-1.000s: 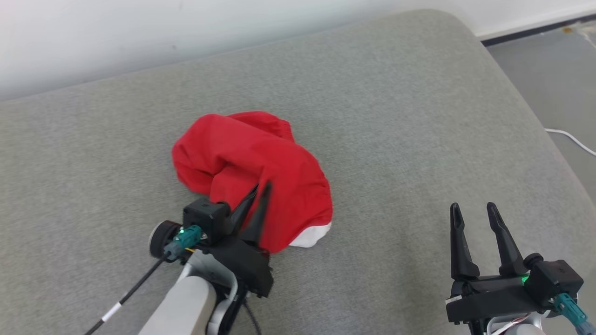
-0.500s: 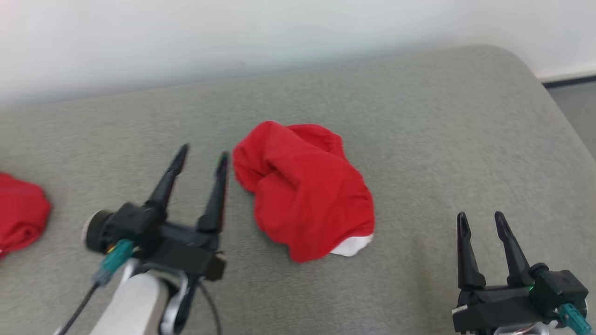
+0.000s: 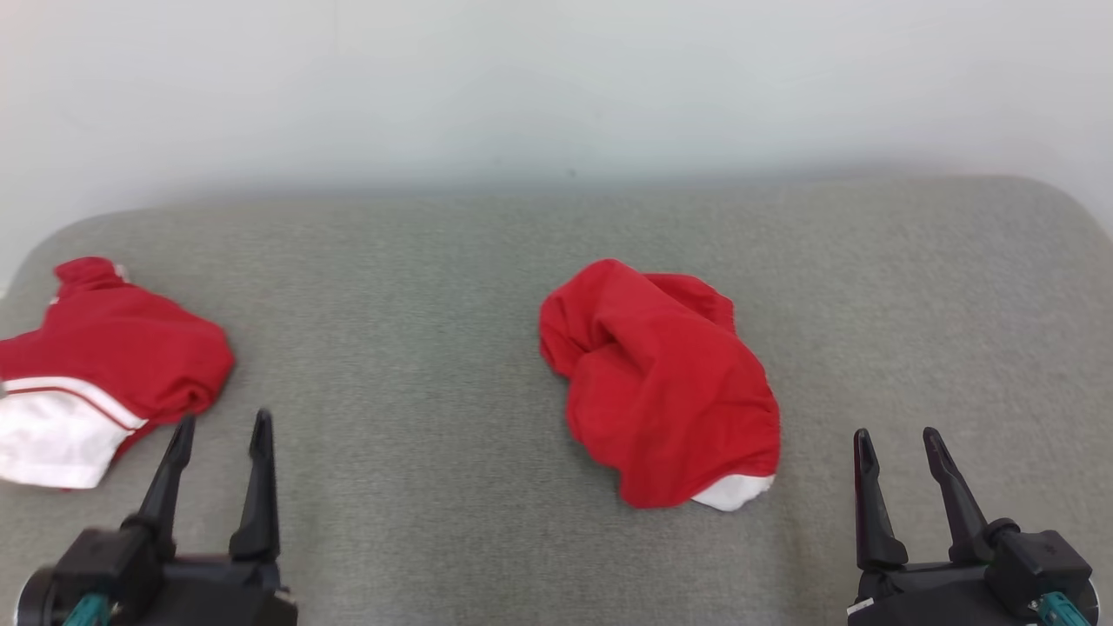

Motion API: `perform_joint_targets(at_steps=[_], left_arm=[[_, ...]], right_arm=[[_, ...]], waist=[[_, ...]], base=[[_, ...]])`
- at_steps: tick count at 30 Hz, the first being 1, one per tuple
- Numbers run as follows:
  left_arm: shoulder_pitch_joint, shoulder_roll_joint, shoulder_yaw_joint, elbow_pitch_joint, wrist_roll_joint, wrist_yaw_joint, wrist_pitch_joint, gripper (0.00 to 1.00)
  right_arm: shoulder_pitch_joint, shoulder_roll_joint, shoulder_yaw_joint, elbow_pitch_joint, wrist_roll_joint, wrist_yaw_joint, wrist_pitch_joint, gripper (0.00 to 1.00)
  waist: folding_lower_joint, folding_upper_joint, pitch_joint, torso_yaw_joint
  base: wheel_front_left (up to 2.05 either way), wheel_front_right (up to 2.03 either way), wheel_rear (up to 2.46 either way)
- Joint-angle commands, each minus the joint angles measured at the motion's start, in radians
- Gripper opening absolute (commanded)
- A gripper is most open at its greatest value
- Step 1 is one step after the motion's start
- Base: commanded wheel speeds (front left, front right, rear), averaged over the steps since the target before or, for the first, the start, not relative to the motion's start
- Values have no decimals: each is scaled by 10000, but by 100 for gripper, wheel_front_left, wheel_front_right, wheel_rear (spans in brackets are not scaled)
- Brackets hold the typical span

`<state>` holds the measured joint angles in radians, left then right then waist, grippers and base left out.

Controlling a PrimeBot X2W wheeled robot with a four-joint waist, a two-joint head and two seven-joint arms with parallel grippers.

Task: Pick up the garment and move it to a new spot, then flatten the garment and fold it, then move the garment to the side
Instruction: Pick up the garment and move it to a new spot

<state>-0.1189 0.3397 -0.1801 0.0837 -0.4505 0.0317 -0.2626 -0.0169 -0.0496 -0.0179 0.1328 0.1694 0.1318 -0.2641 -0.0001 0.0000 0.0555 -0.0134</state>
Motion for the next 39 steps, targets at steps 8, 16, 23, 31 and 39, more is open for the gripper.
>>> perform_joint_targets(at_steps=[8, 16, 23, 31, 39], left_arm=[[1320, 51, 221, -260, 52, -123, -31, 100], [1747, -220, 355, -145, -93, -238, -32, 100], [1840, -424, 427, 118, 194, -355, -33, 100], [1931, -557, 586, 201, 476, -365, -33, 100], [1912, -671, 733, 262, 655, -449, -33, 100]], right_arm=[[268, -13, 22, 128, -52, -21, -4, 100], [409, -13, -19, 274, -90, -21, -6, 100], [520, -13, -24, 371, -79, -21, -6, 100], [604, -13, 25, 451, -39, -21, -6, 100], [562, -13, 2, 530, -15, -21, -6, 100]], waist=[[1, 0, -530, 557], [1, 0, -630, 641], [1, 0, -611, 641], [1, 0, -588, 620], [1, 0, -530, 627]], base=[[0, 0, 0], [0, 0, 0], [0, 0, 0], [0, 0, 0], [0, 0, 0]])
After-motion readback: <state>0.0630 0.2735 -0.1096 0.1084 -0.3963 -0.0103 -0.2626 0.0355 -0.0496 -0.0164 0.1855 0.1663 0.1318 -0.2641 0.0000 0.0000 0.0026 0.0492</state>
